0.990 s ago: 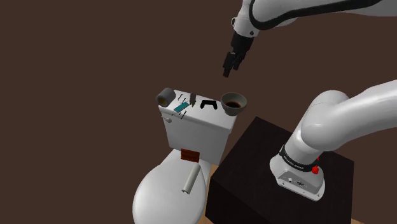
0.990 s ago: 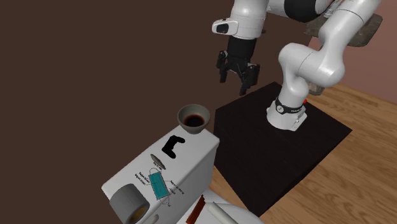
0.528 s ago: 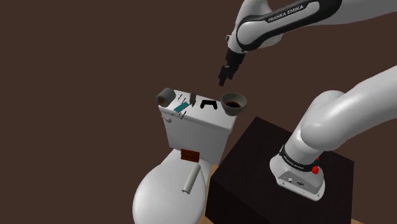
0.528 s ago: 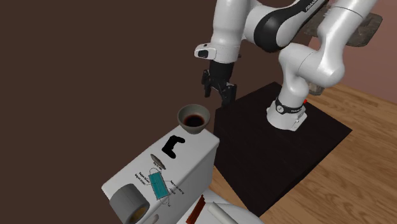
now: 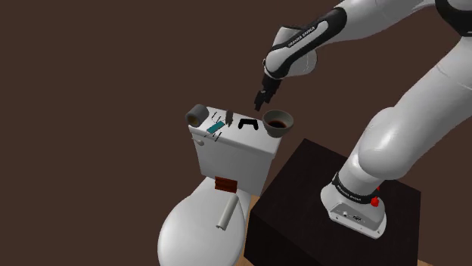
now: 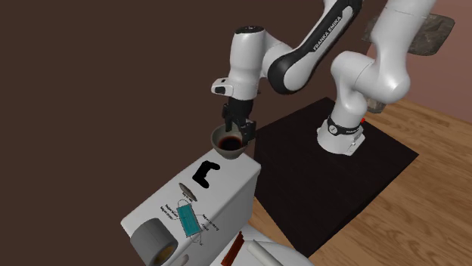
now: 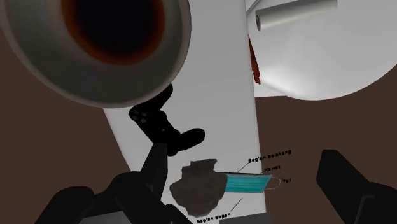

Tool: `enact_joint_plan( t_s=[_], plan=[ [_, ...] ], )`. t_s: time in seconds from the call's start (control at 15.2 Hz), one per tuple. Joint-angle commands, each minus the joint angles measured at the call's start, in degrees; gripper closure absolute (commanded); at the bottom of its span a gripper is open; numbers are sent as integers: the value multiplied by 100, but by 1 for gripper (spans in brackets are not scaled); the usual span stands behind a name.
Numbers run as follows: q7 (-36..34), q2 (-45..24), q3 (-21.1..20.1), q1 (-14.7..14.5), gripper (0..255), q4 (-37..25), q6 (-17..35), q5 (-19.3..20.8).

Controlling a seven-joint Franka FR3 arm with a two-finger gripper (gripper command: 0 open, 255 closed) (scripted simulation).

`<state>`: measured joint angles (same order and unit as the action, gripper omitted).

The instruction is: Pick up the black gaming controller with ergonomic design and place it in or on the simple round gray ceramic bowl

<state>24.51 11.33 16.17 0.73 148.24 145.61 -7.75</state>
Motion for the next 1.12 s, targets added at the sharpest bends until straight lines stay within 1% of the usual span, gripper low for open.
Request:
enact_joint_plan(
  t_s=[0.0, 0.2, 0.33, 0.53, 0.66, 0.79, 1.06],
  plan=[
    [383, -462, 158, -60, 0, -109, 341, -310],
    [1070, -1227, 280, -130, 0, -401, 737, -1014],
    [1581, -1744, 251, -81, 0, -650, 931, -1565],
    [2294, -2498, 37, 168, 0, -1092, 1142, -2327],
    [2687, -2980, -156, 395, 0, -1421, 1249, -2728],
    [3003, -3446, -356, 641, 0, -1771, 1342, -3031],
    [3210, -3809, -560, 801, 0, -1983, 1493, -3269]
  ],
)
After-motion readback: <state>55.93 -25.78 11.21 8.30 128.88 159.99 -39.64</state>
